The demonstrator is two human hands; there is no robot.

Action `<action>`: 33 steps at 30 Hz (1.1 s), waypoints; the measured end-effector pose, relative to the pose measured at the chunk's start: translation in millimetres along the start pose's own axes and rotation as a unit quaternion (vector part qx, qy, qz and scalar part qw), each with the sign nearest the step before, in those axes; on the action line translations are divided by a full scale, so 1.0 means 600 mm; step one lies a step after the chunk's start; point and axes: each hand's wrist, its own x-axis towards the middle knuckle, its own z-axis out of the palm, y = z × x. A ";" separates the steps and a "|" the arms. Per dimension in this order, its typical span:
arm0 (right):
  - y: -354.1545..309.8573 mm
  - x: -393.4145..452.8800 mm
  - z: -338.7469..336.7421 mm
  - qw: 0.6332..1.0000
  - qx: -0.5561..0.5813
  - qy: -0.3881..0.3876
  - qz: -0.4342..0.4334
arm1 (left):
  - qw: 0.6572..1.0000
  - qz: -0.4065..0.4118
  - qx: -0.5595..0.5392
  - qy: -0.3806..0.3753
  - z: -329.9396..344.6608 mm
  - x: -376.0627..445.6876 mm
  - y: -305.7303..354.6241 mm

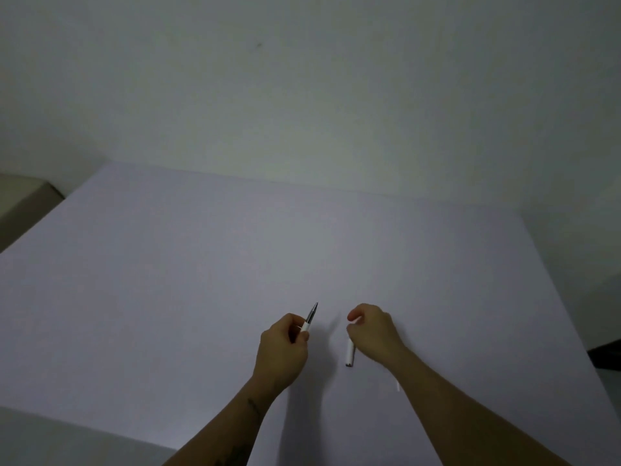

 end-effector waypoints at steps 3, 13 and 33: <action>-0.034 -0.016 -0.002 0.988 0.150 -0.047 -0.009 | 1.000 -0.003 -0.007 0.007 0.005 -0.001 0.008; -0.094 -0.041 0.020 0.946 0.320 -0.035 0.025 | 0.997 0.036 -0.031 0.061 0.007 -0.013 0.035; -0.117 -0.092 0.032 0.954 0.286 -0.088 0.027 | 0.997 0.049 -0.041 0.047 -0.044 -0.051 0.013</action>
